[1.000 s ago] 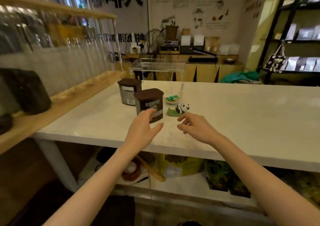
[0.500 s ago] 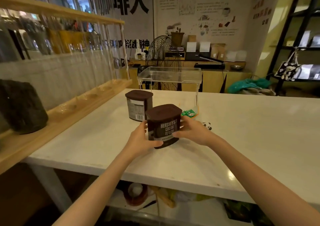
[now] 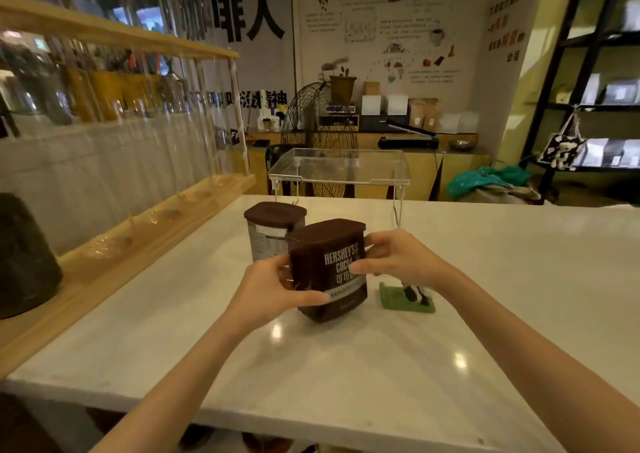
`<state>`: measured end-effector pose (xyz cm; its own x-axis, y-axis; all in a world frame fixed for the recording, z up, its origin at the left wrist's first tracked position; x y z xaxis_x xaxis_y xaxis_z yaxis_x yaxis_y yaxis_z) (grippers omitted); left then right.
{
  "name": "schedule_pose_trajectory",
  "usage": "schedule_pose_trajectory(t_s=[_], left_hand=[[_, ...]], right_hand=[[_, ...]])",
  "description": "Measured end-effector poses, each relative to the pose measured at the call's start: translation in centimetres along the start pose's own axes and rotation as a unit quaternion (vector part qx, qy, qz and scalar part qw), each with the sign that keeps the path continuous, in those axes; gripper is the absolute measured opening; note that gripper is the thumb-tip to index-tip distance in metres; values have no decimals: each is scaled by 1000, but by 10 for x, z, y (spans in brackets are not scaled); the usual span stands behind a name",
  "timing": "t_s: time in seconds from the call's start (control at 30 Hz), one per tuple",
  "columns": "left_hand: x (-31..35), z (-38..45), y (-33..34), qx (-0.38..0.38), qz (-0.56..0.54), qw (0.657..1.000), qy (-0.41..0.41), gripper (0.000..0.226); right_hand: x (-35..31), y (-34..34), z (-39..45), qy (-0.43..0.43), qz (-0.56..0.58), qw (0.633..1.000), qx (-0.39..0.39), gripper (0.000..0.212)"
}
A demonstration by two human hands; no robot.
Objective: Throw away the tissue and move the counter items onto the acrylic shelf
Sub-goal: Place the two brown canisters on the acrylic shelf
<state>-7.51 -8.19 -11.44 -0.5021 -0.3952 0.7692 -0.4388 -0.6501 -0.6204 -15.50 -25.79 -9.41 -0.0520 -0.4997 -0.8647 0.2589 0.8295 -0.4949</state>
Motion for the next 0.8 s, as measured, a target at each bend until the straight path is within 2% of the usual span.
schedule_pose_trajectory(t_s=[0.17, 0.33, 0.4, 0.53, 0.67, 0.8], left_hand=[[20, 16, -32, 51, -19, 998, 31, 57], [42, 42, -66, 88, -49, 993, 59, 44], [47, 54, -76, 110, -70, 989, 69, 46], [57, 88, -94, 165, -89, 979, 79, 65], [66, 135, -113, 199, -52, 974, 93, 78], [71, 185, -121, 239, 14, 966, 102, 69]], right_hand=[[-26, -16, 23, -47, 56, 997, 36, 29], [-52, -33, 54, -90, 123, 984, 89, 34], [-63, -39, 68, -111, 152, 977, 97, 34], [-83, -49, 102, -136, 188, 968, 99, 23], [-95, -61, 146, -143, 182, 966, 117, 28], [-95, -76, 195, -133, 180, 968, 116, 37]])
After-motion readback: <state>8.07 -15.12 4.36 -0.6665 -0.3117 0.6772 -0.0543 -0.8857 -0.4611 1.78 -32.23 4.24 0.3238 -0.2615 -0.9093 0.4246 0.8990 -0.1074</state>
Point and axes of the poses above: each hand's wrist, its own z-axis towards the middle knuckle, its own y-axis out of the palm, x = y × z, the point moved 5 cm from there along z, towards the middle knuckle, and after that the axes turned 7 degrees about z, right-handed, at the moved point
